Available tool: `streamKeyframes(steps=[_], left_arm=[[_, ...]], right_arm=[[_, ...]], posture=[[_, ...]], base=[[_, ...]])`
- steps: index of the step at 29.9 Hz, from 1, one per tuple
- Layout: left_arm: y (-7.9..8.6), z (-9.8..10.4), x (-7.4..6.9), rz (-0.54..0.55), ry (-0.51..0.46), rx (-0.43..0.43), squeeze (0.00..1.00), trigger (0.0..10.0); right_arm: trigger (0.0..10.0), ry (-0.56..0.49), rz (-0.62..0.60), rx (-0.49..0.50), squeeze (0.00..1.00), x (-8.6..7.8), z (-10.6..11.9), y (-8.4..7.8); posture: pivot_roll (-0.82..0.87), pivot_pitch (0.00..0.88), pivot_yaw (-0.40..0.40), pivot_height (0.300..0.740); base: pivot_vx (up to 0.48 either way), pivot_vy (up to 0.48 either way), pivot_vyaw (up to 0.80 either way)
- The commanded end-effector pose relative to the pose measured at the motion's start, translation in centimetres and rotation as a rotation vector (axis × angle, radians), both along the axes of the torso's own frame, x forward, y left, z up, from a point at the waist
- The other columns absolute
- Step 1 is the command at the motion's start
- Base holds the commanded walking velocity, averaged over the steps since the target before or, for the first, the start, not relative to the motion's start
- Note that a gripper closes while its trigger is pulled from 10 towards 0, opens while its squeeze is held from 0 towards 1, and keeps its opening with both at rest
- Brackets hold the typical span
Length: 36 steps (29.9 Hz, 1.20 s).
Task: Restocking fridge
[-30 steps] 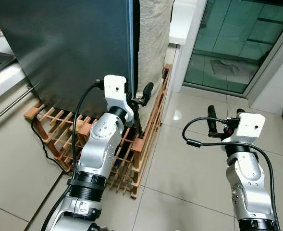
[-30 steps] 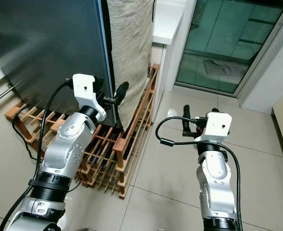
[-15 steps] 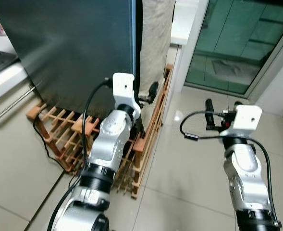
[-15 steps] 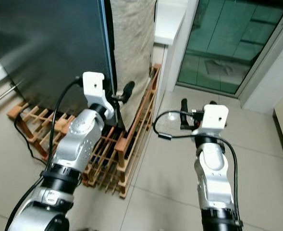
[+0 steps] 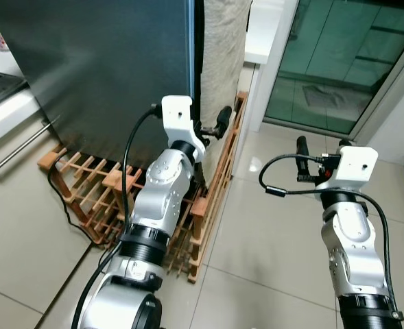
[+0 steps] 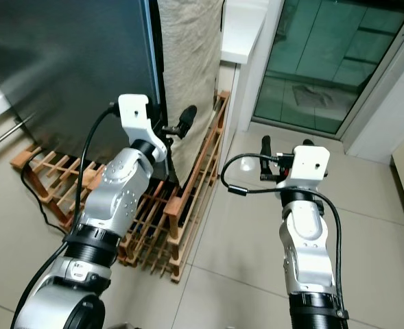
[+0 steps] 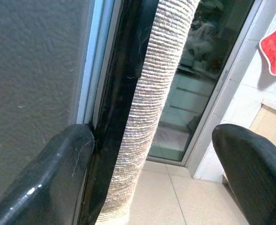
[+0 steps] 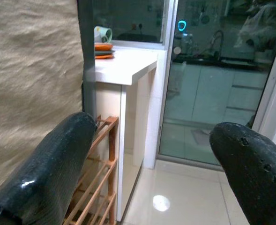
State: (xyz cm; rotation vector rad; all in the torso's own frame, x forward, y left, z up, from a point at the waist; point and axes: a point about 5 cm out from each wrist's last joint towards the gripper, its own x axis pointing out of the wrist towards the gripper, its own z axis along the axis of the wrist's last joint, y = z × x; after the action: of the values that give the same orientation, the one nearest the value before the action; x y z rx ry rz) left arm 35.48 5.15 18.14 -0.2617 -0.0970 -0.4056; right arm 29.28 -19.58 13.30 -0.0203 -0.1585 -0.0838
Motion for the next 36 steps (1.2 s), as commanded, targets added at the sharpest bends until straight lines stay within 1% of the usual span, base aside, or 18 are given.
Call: streamKeyframes(steps=[1,4,5,7,8,12,13,15,18,20,21,25,28,32,33,34,35,36], left_arm=[[-1.5,1.1,0.2,-0.037,-0.026,-0.001,0.0,10.0],[-3.4,1.3,0.0,-0.139,-0.038,0.018,0.0,10.0],[-4.6,1.4,-0.3,-0.224,-0.05,0.026,0.0,10.0],[-5.4,1.4,-0.6,-0.285,-0.051,0.02,0.0,10.0],[-5.7,1.4,-0.7,-0.311,-0.047,0.007,0.0,10.0],[-7.8,2.5,-1.9,-0.497,-0.08,-0.097,0.0,10.0],[-7.8,2.5,-1.9,-0.497,-0.08,-0.097,0.0,10.0],[-8.7,3.3,-2.7,-0.59,-0.107,-0.154,0.0,10.0],[-9.0,3.5,-2.9,-0.622,-0.118,-0.169,0.0,10.0],[-9.5,4.0,-3.7,-0.713,-0.135,-0.221,0.0,10.0],[-9.6,4.2,-4.1,-0.748,-0.138,-0.24,0.0,10.0],[-9.7,4.5,-4.7,-0.825,-0.143,-0.293,0.0,10.0],[-9.7,4.9,-5.0,-0.854,-0.151,-0.321,0.0,10.0],[-9.6,5.1,-5.1,-0.855,-0.159,-0.321,0.0,10.0],[-9.2,5.3,-4.9,-0.829,-0.165,-0.312,0.0,10.0],[-8.4,5.3,-4.5,-0.769,-0.169,-0.288,0.0,10.0],[-8.4,5.3,-4.5,-0.769,-0.169,-0.288,0.0,10.0],[-7.0,5.1,-4.0,-0.686,-0.168,-0.266,0.0,10.0]], right_arm=[[10.0,-0.012,-0.005,-0.003,0.0,0.3,0.2,0.0],[10.0,-0.014,-0.006,0.0,0.0,0.4,0.3,0.1],[10.0,-0.017,-0.007,0.002,0.0,0.6,0.4,0.1],[10.0,-0.019,-0.007,0.003,0.0,0.7,0.4,0.1],[10.0,-0.019,-0.007,0.003,0.0,0.7,0.4,0.1],[10.0,-0.022,-0.005,0.001,0.0,0.8,0.4,0.2],[10.0,-0.022,-0.005,0.001,0.0,0.8,0.4,0.2],[10.0,-0.024,-0.005,0.001,0.0,0.8,0.5,0.2],[10.0,-0.024,-0.005,0.002,0.0,0.8,0.5,0.2],[10.0,-0.026,-0.001,0.0,0.0,0.8,0.5,0.3],[10.0,-0.026,0.001,-0.001,0.0,0.8,0.5,0.3],[10.0,-0.021,0.004,-0.003,0.0,0.7,0.4,0.2],[10.0,-0.018,0.007,-0.004,0.0,0.7,0.3,0.2],[10.0,-0.017,0.007,-0.004,0.0,0.6,0.2,0.2],[10.0,-0.018,0.007,-0.003,0.0,0.5,0.2,0.3],[10.0,-0.029,0.004,-0.004,0.0,0.4,0.5,0.3],[10.0,-0.029,0.004,-0.004,0.0,0.4,0.5,0.3],[10.0,-0.059,-0.007,-0.009,0.0,0.2,1.1,0.3]], posture=[[-0.14,0.0,0.012,0.74],[-0.14,0.0,0.014,0.74],[-0.15,0.0,0.016,0.74],[-0.15,0.0,0.019,0.74],[-0.15,0.0,0.019,0.74],[-0.15,0.0,0.019,0.74],[-0.15,0.0,0.019,0.74],[-0.16,0.0,0.028,0.74],[-0.16,0.0,0.028,0.74],[-0.17,0.0,0.029,0.74],[-0.17,0.0,0.029,0.74],[-0.16,0.0,0.02,0.74],[-0.16,0.0,0.02,0.74],[-0.17,0.0,0.027,0.74],[-0.16,0.0,0.029,0.74],[-0.16,0.0,0.03,0.74],[-0.16,0.0,0.03,0.74],[-0.16,0.0,0.031,0.74]], base=[[0.0,0.0,0.0],[0.0,0.0,0.0],[0.0,0.0,0.0],[0.0,0.0,0.0],[0.0,0.0,0.0],[0.0,0.0,0.0],[0.0,0.0,0.0],[0.0,0.0,0.0],[0.0,0.0,0.0],[0.0,0.0,0.0],[0.0,0.0,0.0],[0.0,0.0,0.0],[0.0,0.0,0.0],[0.0,0.0,0.0],[0.0,0.0,0.0],[0.0,0.0,0.0],[0.0,0.0,0.0],[0.0,0.0,0.0]])
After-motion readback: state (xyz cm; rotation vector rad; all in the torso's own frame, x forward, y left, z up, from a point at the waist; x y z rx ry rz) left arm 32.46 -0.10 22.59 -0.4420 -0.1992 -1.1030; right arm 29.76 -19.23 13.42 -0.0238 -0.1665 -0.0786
